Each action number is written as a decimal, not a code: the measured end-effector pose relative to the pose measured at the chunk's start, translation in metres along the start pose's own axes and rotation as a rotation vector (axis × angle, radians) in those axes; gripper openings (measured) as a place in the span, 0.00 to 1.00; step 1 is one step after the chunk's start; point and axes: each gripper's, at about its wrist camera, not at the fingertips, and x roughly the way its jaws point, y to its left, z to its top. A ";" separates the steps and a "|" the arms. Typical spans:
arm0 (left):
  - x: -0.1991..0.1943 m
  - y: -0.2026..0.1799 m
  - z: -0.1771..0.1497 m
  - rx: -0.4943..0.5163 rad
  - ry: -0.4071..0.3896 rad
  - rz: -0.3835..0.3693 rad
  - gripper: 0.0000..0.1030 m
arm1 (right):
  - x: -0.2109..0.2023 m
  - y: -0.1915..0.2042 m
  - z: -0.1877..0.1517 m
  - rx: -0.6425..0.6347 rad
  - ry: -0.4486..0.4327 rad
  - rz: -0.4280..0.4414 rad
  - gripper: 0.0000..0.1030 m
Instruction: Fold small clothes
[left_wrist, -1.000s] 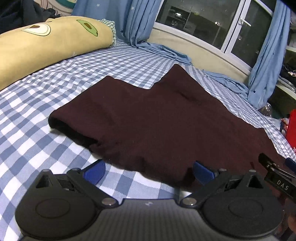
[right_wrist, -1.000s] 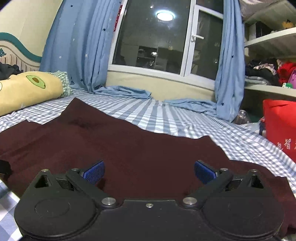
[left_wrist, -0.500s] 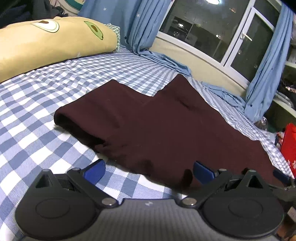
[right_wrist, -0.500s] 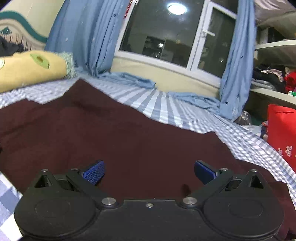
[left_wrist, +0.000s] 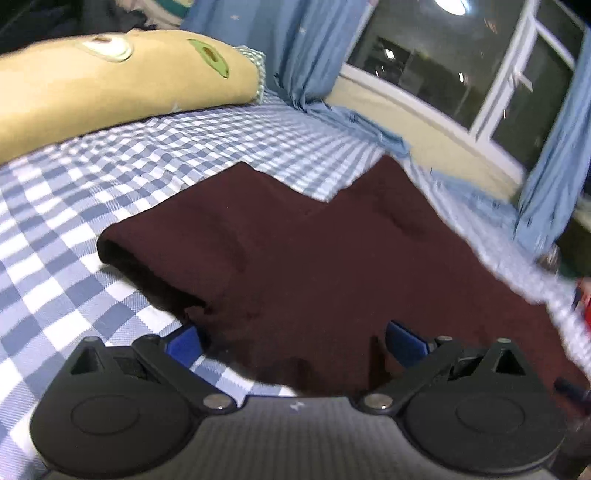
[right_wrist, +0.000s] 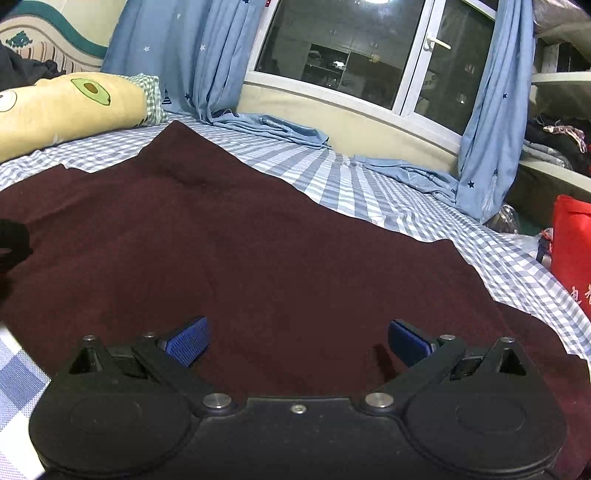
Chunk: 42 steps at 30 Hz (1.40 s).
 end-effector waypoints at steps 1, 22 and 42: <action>0.000 0.003 0.000 -0.015 -0.009 -0.010 1.00 | 0.000 0.000 0.000 0.002 0.002 0.001 0.99; 0.011 0.002 0.011 -0.046 -0.046 0.076 0.78 | -0.002 -0.019 -0.006 0.114 0.075 0.011 0.99; -0.032 -0.060 0.054 0.140 -0.234 -0.127 0.19 | -0.018 -0.041 -0.002 0.181 0.047 0.017 0.99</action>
